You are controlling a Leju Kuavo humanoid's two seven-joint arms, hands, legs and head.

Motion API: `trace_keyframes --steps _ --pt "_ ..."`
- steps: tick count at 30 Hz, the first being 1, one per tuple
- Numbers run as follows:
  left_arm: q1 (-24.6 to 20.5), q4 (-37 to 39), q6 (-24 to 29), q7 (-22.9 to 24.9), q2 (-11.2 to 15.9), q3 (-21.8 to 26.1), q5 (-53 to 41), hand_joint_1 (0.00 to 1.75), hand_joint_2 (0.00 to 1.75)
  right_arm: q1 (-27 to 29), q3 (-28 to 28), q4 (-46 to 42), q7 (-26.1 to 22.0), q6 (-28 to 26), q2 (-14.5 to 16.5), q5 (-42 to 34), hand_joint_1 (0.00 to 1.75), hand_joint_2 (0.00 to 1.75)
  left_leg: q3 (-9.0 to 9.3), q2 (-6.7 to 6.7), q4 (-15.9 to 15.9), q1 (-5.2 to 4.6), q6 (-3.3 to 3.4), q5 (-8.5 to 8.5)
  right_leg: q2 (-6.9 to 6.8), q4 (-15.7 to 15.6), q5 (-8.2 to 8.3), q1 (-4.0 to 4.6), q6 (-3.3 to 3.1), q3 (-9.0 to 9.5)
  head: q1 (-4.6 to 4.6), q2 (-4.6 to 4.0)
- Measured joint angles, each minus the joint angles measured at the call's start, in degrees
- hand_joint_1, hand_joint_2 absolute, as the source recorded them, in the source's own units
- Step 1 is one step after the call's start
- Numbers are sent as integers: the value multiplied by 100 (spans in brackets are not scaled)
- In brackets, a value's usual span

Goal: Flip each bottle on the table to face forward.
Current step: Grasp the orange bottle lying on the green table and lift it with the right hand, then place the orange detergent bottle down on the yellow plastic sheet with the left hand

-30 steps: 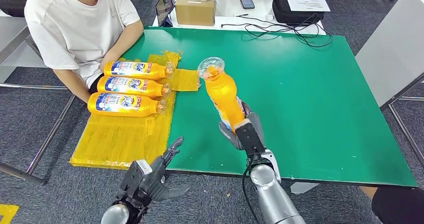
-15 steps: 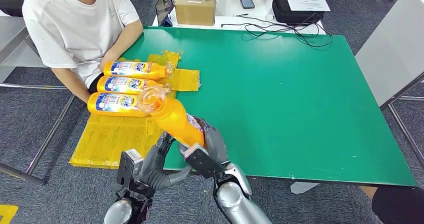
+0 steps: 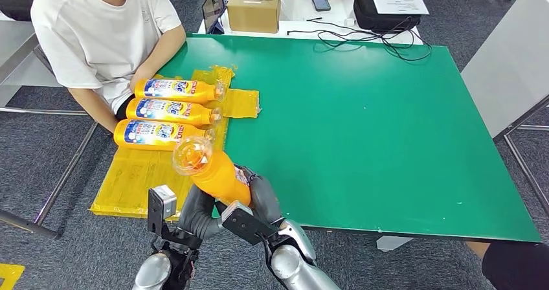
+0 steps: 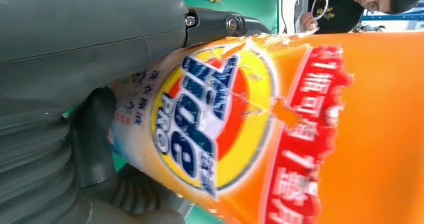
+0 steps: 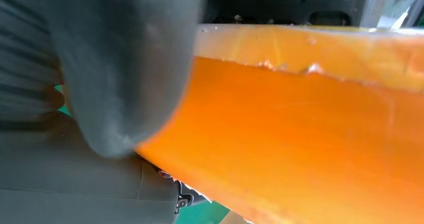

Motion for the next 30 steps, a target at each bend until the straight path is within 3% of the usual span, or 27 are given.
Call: trace_keyframes --steps 3,7,21,22,24,25,26,28,30 --pt "-13 0 -6 -3 0 4 41 0 175 -6 16 45 1 8 0 -30 175 175 -1 0 0 0 0 0 0 0 0 0 0 0 1 0" --pt "-46 5 134 60 -2 17 -50 174 175 -32 90 125 1 9 2 -17 175 175 -1 0 0 0 0 0 0 0 0 0 0 -2 0 0" --pt "-224 232 375 167 -4 62 -175 175 175 -75 180 240 47 -86 2 25 171 175 -3 0 0 0 0 0 0 0 0 0 0 -3 0 0" --pt "-227 240 375 167 -4 63 -175 175 175 -76 180 244 49 -87 2 25 139 175 -3 0 0 0 0 0 0 0 0 0 0 -4 -1 0" --pt "-231 254 382 170 -4 63 -173 175 175 -78 180 252 51 -96 3 29 52 175 -4 0 0 0 0 0 0 0 0 0 0 -4 -1 0" --pt "-235 257 392 177 -4 63 -170 175 175 -80 181 257 52 -109 3 37 12 131 -4 0 0 0 0 0 0 0 0 0 0 -5 -1 0" --pt "-243 261 410 187 -7 63 -161 175 175 -82 185 263 52 -132 4 46 0 87 -4 0 0 0 0 0 0 0 0 0 0 -5 -1 0" --pt "-271 272 456 209 -19 64 -108 175 175 -91 214 276 48 -203 7 61 0 0 -4 0 0 0 0 0 0 0 0 0 0 -5 0 0" --pt "-322 303 490 226 -37 70 -8 175 175 -102 259 289 19 -327 9 67 0 0 -4 0 0 0 0 0 0 0 0 0 0 -4 1 0"
